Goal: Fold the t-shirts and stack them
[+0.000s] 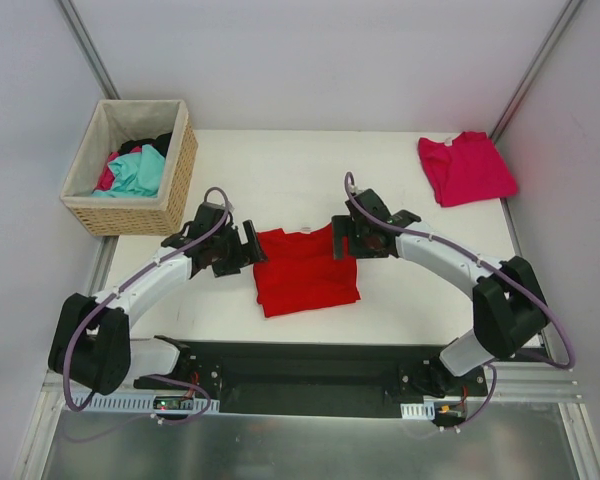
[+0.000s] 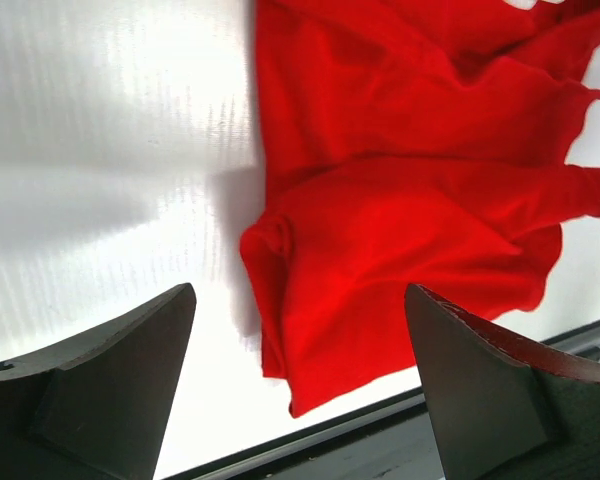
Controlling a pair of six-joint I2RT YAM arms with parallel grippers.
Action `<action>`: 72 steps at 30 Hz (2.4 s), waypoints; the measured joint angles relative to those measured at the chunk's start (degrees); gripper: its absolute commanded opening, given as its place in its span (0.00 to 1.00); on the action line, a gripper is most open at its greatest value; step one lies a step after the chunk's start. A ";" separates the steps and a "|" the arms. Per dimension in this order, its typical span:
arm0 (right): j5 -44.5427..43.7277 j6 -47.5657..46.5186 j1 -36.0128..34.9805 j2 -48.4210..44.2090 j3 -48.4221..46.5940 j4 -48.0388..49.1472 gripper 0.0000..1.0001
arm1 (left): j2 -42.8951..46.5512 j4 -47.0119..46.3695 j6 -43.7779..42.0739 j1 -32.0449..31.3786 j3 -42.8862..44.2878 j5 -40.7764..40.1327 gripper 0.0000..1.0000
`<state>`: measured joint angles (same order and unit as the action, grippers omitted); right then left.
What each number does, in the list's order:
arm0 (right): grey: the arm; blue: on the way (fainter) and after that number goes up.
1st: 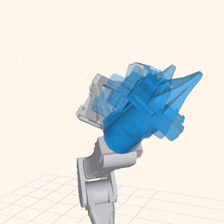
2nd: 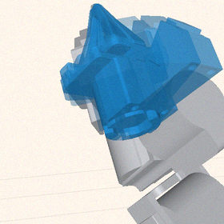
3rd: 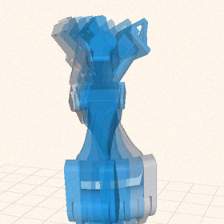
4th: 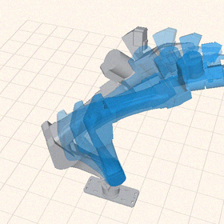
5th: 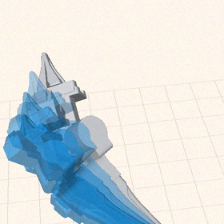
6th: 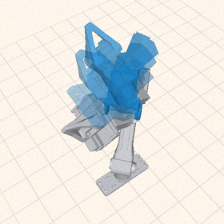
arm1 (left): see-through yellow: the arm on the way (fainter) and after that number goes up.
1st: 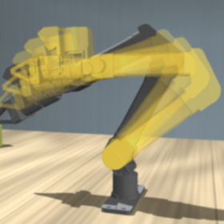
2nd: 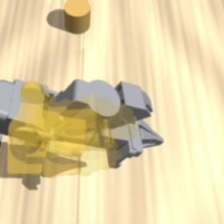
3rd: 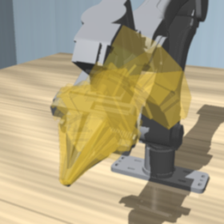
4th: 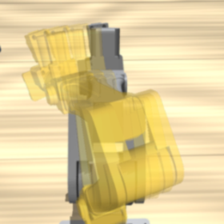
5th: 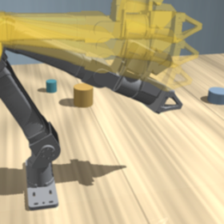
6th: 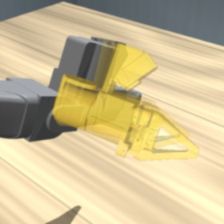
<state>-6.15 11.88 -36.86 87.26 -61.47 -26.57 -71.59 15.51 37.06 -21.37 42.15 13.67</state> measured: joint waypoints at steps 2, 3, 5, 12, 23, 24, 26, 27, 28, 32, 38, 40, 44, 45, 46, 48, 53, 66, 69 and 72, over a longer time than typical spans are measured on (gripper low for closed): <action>0.44 -0.11 0.13 1.49 -0.11 0.22 0.84 | -0.66 0.02 0.07 0.50 -0.26 -0.81 0.82; 0.59 -0.13 0.13 2.08 -0.22 0.22 0.82 | -0.76 0.07 0.22 0.59 -0.39 -1.05 0.80; 0.98 -0.13 0.13 3.32 -0.70 0.28 0.79 | -0.96 -0.02 0.48 0.96 -0.55 -1.38 0.74; 1.66 -0.13 0.15 4.63 -2.32 0.83 0.66 | -2.29 -0.48 2.51 1.99 -0.85 -2.29 0.50; 2.56 0.09 0.37 6.43 -3.15 1.46 0.57 | -5.14 -3.19 4.17 1.99 -0.85 -2.32 0.39; 2.56 0.11 0.37 6.47 -3.15 1.51 0.57 | -5.57 -3.45 4.28 1.99 -0.85 -2.29 0.39; 2.58 0.17 0.37 6.47 -3.15 1.68 0.57 | -6.27 -3.98 4.39 1.99 -0.85 -2.21 0.40; 2.60 0.22 0.37 6.47 -3.15 1.86 0.57 | -6.69 -4.31 4.46 1.99 -0.85 -2.14 0.40; 2.60 0.28 0.37 6.49 -3.15 1.92 0.57 | -7.02 -4.68 4.50 1.99 -0.85 -2.03 0.41; 2.71 0.52 0.37 6.56 -3.15 1.99 0.56 | -8.15 -5.75 4.66 1.99 -0.85 -1.60 0.41; 3.04 0.74 0.37 6.91 -3.15 2.54 0.46 | -8.70 -6.99 5.16 1.95 -0.83 -0.63 0.41; 3.17 0.79 0.37 6.97 -3.15 2.69 0.45 | -8.94 -7.21 5.33 1.92 -0.79 -0.50 0.41; 3.45 0.98 0.37 6.99 -3.13 2.80 0.36 | -9.25 -7.58 5.53 1.86 -0.50 -0.44 0.40; 3.48 1.01 0.37 6.99 -3.13 2.80 0.35 | -9.31 -7.65 5.53 1.86 -0.42 -0.44 0.40; 3.54 1.03 0.37 6.99 -3.13 2.78 0.34 | -9.35 -7.74 5.55 1.86 -0.39 -0.44 0.40; 3.58 1.14 0.39 6.99 -3.13 2.80 0.32 | -9.44 -7.74 5.55 1.84 -0.37 -0.44 0.40; 3.61 1.16 0.39 7.06 -3.13 2.82 0.31 | -9.75 -7.80 5.57 1.84 -0.17 -0.44 0.38; 3.69 2.12 0.44 7.13 -0.92 4.44 0.04 | -13.53 -8.44 5.64 1.05 1.42 -0.42 0.37; 3.91 2.47 0.66 7.13 -0.33 4.81 0.01 | -14.05 -9.01 5.73 0.72 1.84 -0.42 0.37; 4.02 2.58 0.87 7.13 0.13 5.22 0.01 | -14.62 -9.22 5.79 0.68 2.29 -0.42 0.31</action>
<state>-2.13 14.46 -35.99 94.39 -61.34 -21.34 -86.21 6.28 42.85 -20.69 44.45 13.26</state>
